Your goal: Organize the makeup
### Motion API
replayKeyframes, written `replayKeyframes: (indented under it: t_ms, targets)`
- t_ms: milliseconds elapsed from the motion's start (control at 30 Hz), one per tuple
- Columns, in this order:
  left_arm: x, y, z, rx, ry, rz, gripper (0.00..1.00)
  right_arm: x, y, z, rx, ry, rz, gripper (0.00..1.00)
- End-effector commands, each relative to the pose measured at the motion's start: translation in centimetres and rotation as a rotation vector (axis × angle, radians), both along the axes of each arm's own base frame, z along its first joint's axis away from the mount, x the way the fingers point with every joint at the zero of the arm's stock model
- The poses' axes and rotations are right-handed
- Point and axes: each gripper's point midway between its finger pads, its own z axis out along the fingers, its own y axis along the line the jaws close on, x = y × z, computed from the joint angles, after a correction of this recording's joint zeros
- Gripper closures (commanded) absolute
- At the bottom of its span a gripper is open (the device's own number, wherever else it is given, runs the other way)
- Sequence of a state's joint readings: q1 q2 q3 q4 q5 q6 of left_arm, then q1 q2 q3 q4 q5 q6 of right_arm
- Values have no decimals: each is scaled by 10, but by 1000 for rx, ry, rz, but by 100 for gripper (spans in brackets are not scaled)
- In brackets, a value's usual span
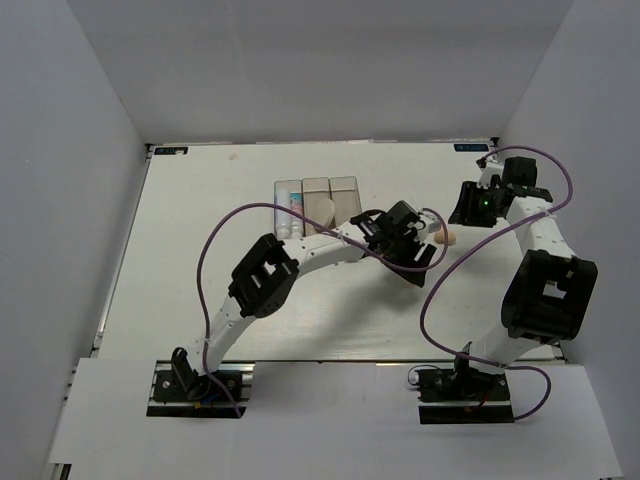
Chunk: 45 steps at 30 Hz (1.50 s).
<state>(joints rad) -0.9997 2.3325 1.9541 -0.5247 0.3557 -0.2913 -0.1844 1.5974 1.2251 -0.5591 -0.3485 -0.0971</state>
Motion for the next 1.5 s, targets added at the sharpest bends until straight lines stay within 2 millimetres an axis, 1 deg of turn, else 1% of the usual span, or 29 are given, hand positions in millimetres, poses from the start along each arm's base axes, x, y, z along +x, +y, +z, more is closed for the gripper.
replayKeyframes:
  t_ms: [0, 33, 100, 200, 233, 333, 500, 567, 633, 667, 767, 800, 867, 900, 933, 967, 1000, 1033, 1067, 1100, 1133, 1167, 1200, 1233, 1267, 1333, 1367, 1433, 1467]
  targets:
    - [14, -1, 18, 2, -91, 9, 23, 3, 2, 14, 25, -35, 21, 50]
    - [10, -3, 11, 13, -89, 0, 23, 3, 1, 14, 28, -34, 19, 50]
    - [12, -5, 9, 15, -96, 1, 24, 2, 3, 14, 40, -33, 25, 50]
    - [9, -10, -1, 23, -90, -10, 35, 2, 5, 14, 51, -35, 33, 50]
    - [9, -10, -5, 29, -85, -10, 44, 2, 5, 15, 52, -37, 32, 50]
    - [10, -8, -12, 46, -88, -1, 61, 1, 6, 16, 57, -41, 36, 50]
    - [10, -5, -22, 68, -78, 5, 69, 0, 9, 18, 68, -50, 41, 50]
    - [10, -5, -20, 66, -80, 5, 78, 0, 9, 18, 68, -50, 43, 50]
    - [11, -6, -14, 56, -87, 9, 91, 0, 8, 19, 65, -54, 44, 50]
    - [8, -11, 1, 33, -104, 3, 100, 0, 8, 20, 61, -59, 47, 50]
    - [15, -12, 40, -23, -158, 40, 100, -1, 8, 21, 54, -64, 59, 50]
    - [17, -13, 72, -79, -185, 63, 100, -1, 8, 20, 47, -66, 68, 48]
    - [27, 0, 86, -107, -178, 118, 100, -5, 9, 15, 48, -52, 77, 41]
    - [31, 4, 118, -179, -189, 158, 100, -6, 10, 14, 46, -51, 87, 40]
    - [40, 19, 114, -163, -190, 200, 100, -7, 11, 11, 49, -45, 91, 40]
    - [47, 27, 122, -167, -214, 240, 100, -10, 11, 8, 49, -38, 93, 39]
    - [52, 35, 144, -202, -234, 273, 100, -10, 11, 7, 45, -39, 101, 39]
    - [61, 47, 144, -191, -236, 311, 100, -11, 11, 6, 40, -39, 103, 39]
    - [68, 58, 159, -199, -265, 359, 100, -12, 11, 3, 39, -34, 108, 39]
    - [74, 67, 163, -193, -278, 394, 100, -13, 11, 1, 33, -33, 116, 39]
    - [79, 77, 164, -184, -291, 425, 100, -14, 11, -1, 31, -29, 121, 39]
    - [94, 98, 156, -140, -315, 504, 100, -14, 11, -3, 27, -28, 126, 39]
    - [97, 112, 169, -148, -335, 546, 100, -15, 11, -3, 25, -26, 132, 39]
    - [103, 125, 166, -129, -342, 585, 100, -15, 11, -6, 17, -27, 144, 39]
    - [111, 148, 159, -94, -346, 651, 100, -17, 11, -8, 17, -21, 149, 40]
    - [117, 170, 150, -49, -346, 702, 100, -17, 12, -10, 10, -23, 167, 41]
    - [119, 185, 137, -2, -335, 722, 100, -17, 13, -11, 7, -26, 177, 42]
    - [122, 200, 130, 43, -334, 753, 100, -16, 13, -11, -4, -34, 196, 46]
    - [121, 209, 121, 78, -320, 764, 100, -16, 13, -11, -9, -37, 203, 47]
